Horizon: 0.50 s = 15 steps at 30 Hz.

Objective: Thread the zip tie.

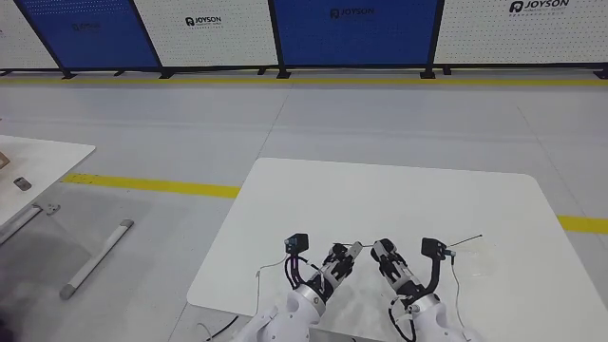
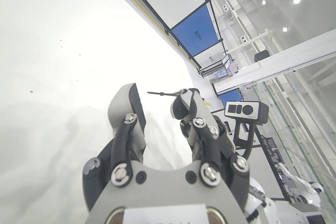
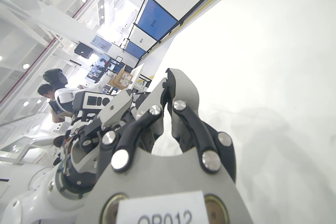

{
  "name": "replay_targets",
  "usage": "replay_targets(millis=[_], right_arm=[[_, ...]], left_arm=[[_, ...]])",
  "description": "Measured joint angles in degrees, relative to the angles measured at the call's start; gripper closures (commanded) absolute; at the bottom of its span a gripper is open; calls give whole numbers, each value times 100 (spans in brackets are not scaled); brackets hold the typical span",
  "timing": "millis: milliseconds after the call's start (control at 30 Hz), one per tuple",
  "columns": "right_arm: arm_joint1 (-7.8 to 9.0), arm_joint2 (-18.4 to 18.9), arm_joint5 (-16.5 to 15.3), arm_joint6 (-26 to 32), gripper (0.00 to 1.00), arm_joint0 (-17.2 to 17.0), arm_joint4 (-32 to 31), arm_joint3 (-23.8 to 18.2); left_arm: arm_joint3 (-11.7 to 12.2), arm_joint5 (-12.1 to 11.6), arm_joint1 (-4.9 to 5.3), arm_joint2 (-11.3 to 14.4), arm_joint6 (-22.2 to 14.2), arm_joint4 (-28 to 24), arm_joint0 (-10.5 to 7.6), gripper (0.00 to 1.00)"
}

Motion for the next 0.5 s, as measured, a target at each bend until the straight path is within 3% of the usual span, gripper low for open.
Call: replay_targets(millis=[133, 300, 433, 500], right_arm=[[-3, -6, 13, 0, 100, -3, -32, -10], [-10, -25, 34, 0, 100, 9, -56, 15], [-13, -38, 35, 5, 100, 17, -93, 33], [-15, -42, 33, 4, 100, 15, -109, 31]], left_arm=[[-4, -2, 0, -6, 25, 1, 4, 100], [32, 19, -2, -7, 11, -21, -14, 100], [43, 13, -6, -1, 16, -44, -25, 80], [31, 2, -7, 7, 17, -44, -23, 77]])
